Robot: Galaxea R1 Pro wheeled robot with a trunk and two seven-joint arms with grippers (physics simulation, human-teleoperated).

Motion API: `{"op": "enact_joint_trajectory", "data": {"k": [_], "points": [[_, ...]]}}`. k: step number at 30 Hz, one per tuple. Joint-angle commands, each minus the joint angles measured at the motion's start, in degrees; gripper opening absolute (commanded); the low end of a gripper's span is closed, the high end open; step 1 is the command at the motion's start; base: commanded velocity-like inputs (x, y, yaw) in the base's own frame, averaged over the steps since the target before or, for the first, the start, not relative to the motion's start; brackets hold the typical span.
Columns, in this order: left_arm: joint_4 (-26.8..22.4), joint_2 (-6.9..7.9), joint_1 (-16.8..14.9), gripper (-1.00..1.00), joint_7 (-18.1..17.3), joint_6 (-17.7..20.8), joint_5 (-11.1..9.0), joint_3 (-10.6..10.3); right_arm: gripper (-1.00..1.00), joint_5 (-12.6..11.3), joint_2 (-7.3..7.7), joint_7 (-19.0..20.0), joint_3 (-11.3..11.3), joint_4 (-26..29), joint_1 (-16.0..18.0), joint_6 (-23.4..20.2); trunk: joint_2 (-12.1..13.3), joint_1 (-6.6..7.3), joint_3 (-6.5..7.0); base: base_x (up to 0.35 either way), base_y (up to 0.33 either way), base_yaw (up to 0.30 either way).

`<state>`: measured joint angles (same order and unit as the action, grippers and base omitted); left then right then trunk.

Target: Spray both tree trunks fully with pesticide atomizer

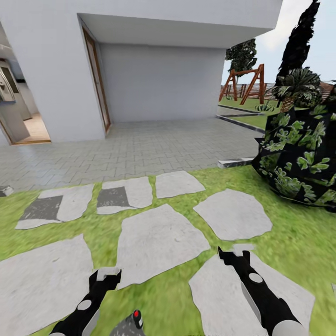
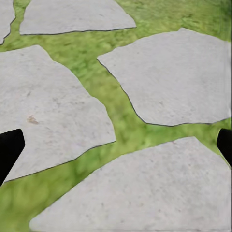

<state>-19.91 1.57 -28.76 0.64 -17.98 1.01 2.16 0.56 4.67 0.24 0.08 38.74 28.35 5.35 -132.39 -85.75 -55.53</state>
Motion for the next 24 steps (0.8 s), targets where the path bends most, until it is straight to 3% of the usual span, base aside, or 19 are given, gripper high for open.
{"op": "enact_joint_trajectory", "data": {"k": [1, 10, 24], "points": [[0.01, 0.00, -0.03, 1.00, 0.07, -0.20, 0.10, 0.13, 1.00, 0.06, 0.00, 0.02, 0.01, -0.07, 0.04, 0.19, -0.02, 0.01, -0.05, 0.000, -0.106, -0.247], [-0.04, -0.04, -0.08, 1.00, -0.33, -0.38, 0.11, 0.05, 1.00, 0.06, -0.01, 0.02, 0.09, -0.07, 0.04, 0.19, -0.02, 0.01, -0.05, 0.000, -0.020, -0.056], [0.18, -0.16, -0.24, 1.00, -0.25, -0.21, 0.21, 0.13, 1.00, -0.03, -0.10, -0.09, 0.01, -0.11, 0.04, 0.28, -5.63, -3.06, -2.97, 0.000, 0.000, -0.001]]}}
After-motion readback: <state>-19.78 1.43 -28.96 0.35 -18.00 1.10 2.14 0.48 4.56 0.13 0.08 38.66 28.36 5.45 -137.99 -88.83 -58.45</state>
